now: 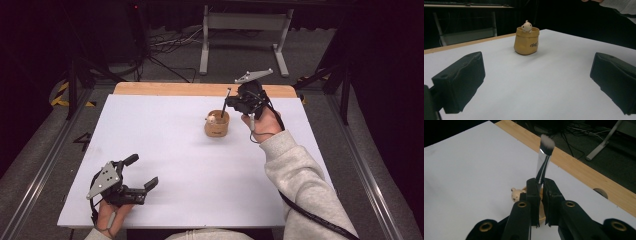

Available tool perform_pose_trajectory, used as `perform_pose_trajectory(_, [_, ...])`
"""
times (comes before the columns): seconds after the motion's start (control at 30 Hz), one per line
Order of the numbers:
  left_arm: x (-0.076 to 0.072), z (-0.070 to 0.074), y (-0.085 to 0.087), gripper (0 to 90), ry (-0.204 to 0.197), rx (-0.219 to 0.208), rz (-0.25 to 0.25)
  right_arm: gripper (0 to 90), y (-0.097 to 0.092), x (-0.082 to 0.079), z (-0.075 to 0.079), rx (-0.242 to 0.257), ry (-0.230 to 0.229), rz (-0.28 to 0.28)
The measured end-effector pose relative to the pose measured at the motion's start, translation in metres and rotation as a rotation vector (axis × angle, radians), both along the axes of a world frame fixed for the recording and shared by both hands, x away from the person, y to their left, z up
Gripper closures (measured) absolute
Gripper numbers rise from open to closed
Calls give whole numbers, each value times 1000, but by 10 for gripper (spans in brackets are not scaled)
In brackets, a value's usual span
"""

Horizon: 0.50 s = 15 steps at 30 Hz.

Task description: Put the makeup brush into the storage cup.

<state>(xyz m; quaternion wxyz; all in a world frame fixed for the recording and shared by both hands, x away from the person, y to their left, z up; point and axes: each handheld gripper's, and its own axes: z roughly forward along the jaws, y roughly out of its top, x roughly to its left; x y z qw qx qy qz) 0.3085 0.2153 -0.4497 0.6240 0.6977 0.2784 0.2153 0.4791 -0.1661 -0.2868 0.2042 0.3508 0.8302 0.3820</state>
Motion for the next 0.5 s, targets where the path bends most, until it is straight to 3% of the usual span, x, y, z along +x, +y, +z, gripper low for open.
perform_pose_trajectory(0.5, [0,0,1,4,1,-1,-1,845,7,15,-27,-20,20,-9])
